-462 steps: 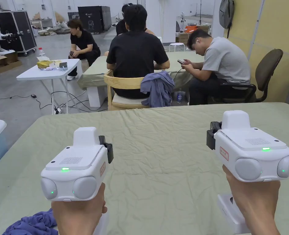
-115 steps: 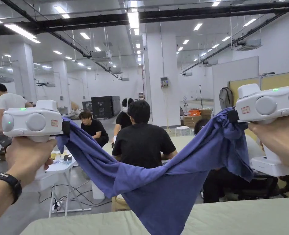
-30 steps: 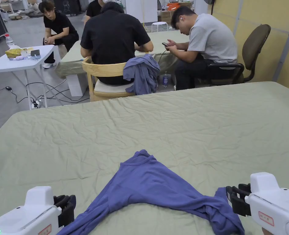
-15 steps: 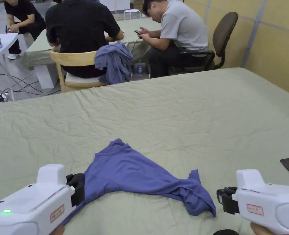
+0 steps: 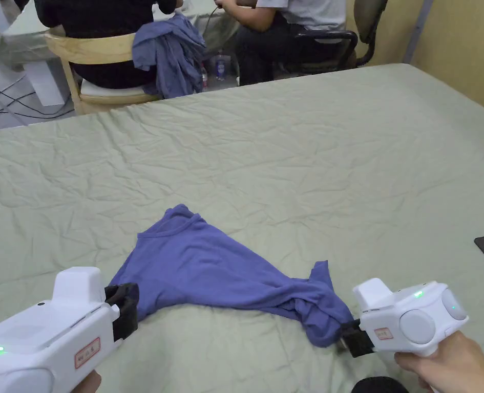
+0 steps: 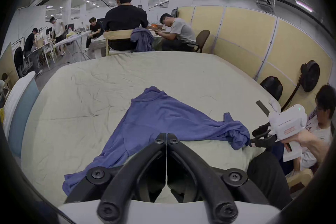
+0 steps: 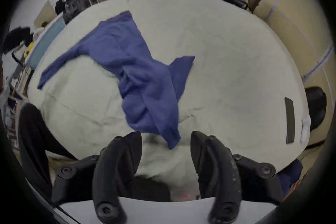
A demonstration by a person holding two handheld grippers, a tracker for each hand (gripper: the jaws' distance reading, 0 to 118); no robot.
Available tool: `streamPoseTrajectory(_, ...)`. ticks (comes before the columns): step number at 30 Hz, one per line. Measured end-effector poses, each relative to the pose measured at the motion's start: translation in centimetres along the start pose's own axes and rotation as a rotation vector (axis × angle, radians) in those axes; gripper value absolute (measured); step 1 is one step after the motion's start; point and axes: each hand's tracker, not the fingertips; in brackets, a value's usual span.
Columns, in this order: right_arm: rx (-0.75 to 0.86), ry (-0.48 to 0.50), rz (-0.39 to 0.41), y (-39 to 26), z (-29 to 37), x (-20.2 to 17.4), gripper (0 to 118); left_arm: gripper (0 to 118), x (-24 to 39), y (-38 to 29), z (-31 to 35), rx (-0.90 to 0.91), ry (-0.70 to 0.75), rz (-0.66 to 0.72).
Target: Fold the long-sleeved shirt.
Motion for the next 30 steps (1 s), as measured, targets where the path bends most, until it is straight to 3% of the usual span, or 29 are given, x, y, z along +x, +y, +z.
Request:
streamPoseTrajectory(3,-0.045,0.001,0.048,0.3,-3.3,0.1,51,0,0.0,0.4,-1.2,-0.02,-0.003,0.012)
streamPoseTrajectory(5,-0.055,0.011,0.039,0.1,-4.6,0.3,20,0,0.0,0.5,-1.9,-0.034,-0.004,0.016)
streamPoseTrajectory(6,-0.061,0.024,0.035,0.0,-4.9,0.3,13,0,-0.2,0.5,-2.4,-0.042,-0.002,0.017)
streamPoseTrajectory(8,-0.048,0.004,0.078,-0.1,-4.4,-0.1,10,0,-0.3,0.5,-2.9,-0.053,-0.001,0.012)
streamPoseTrajectory(13,0.076,-0.072,0.05,-0.5,-1.8,-0.1,6,0,-0.5,0.9,-4.5,-0.066,0.003,0.008)
streamPoseTrajectory(15,0.126,-0.005,-0.043,-0.4,0.0,0.5,6,0,-0.1,1.8,-5.4,-0.083,0.015,-0.03)
streamPoseTrajectory(17,0.17,0.009,-0.081,-0.3,1.5,0.6,6,0,-0.4,3.0,-7.2,-0.106,0.021,-0.074)
streamPoseTrajectory(24,0.183,0.012,-0.081,0.0,2.4,0.4,6,0,-5.7,6.7,-16.8,-0.232,0.028,-0.11)
streamPoseTrajectory(26,0.177,0.015,-0.088,0.2,1.9,0.6,6,24,-6.8,7.3,-19.8,-0.298,0.023,-0.114)
streamPoseTrajectory(28,0.176,0.014,-0.095,0.3,1.4,0.7,6,63,-7.6,7.6,-22.6,-0.327,0.029,-0.144)
streamPoseTrajectory(30,0.174,0.018,-0.109,0.5,0.9,0.8,6,59,-8.4,7.5,-25.2,-0.303,0.028,-0.197)
